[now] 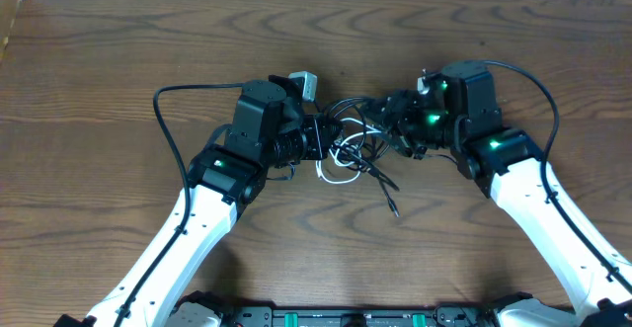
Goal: Untangle cables
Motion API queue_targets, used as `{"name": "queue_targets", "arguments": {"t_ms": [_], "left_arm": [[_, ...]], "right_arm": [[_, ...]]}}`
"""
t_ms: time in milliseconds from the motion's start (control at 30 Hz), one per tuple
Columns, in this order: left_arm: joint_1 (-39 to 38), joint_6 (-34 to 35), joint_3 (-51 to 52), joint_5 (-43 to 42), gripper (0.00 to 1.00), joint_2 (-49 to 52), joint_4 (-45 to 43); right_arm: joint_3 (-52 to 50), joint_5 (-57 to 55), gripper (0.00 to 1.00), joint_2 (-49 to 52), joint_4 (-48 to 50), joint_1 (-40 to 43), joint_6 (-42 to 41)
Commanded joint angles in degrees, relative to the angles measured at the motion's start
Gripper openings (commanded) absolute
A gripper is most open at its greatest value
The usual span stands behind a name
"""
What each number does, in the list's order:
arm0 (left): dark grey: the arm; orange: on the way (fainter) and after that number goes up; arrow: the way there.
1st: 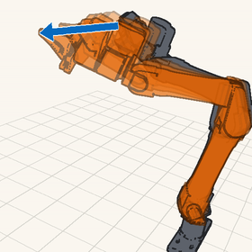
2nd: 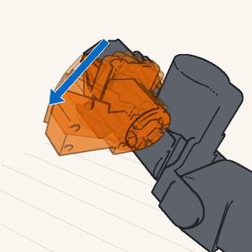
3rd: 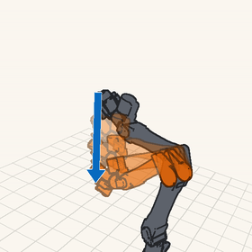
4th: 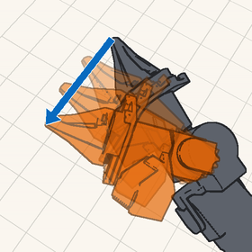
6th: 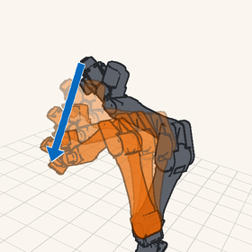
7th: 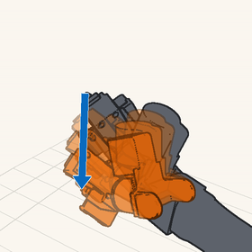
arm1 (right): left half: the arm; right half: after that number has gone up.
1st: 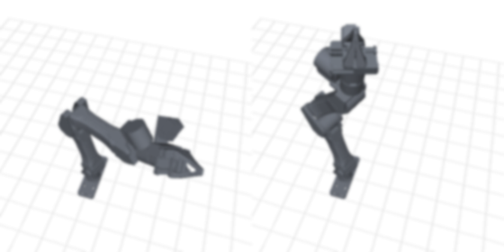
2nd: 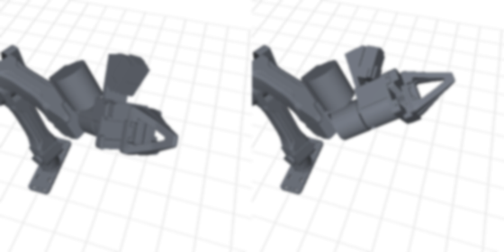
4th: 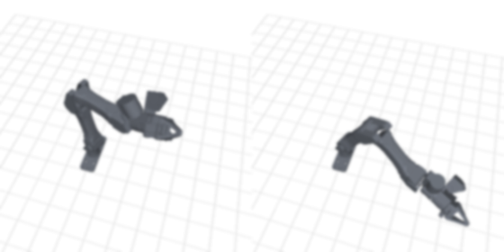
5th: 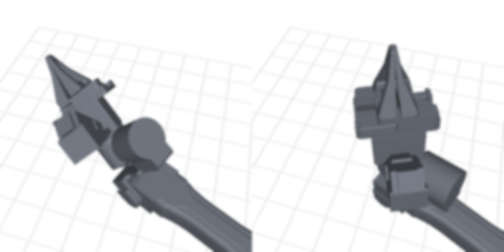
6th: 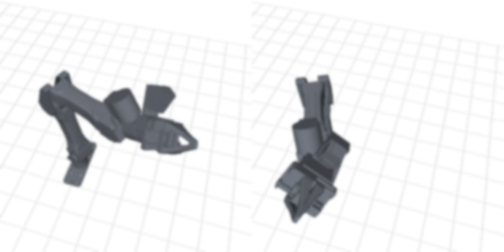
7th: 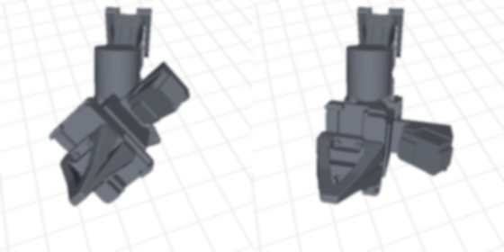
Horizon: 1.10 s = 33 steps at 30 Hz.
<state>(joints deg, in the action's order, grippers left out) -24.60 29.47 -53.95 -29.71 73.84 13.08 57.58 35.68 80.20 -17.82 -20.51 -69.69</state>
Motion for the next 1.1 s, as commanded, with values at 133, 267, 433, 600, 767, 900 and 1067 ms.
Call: {"name": "queue_targets", "arguments": {"t_ms": [133,267,433,600,767,900,1067], "left_arm": [[-0.50,-1.77,-0.50,-1.33,0.08,-0.11,-0.79],[-0.48,-1.81,-0.50,-0.68,0.08,-0.13,-0.79],[-0.37,-1.84,-0.50,2.32,0.08,-0.13,-0.70],[1.73,-1.84,-0.50,9.62,0.08,-0.13,0.04],[4.13,-1.81,-0.50,10.10,0.17,-0.11,0.11],[4.17,-1.81,-0.50,10.08,0.25,-0.11,0.11],[4.17,-1.36,-0.50,5.51,0.08,-0.11,-0.17]], "right_arm": [[0.44,2.21,0.09,-0.02,-1.33,-4.26,0.92],[0.44,2.23,0.01,-0.04,-2.49,-3.30,6.51],[0.44,2.23,0.01,-0.50,-5.20,-1.64,15.06],[0.44,-0.31,0.01,-6.62,-11.96,4.46,24.57],[0.44,-6.10,0.01,-18.80,-19.82,13.70,32.22],[0.44,-9.75,0.01,-28.61,-23.93,20.15,35.78],[0.44,-10.86,0.02,-35.26,-25.31,22.27,36.13]]}}
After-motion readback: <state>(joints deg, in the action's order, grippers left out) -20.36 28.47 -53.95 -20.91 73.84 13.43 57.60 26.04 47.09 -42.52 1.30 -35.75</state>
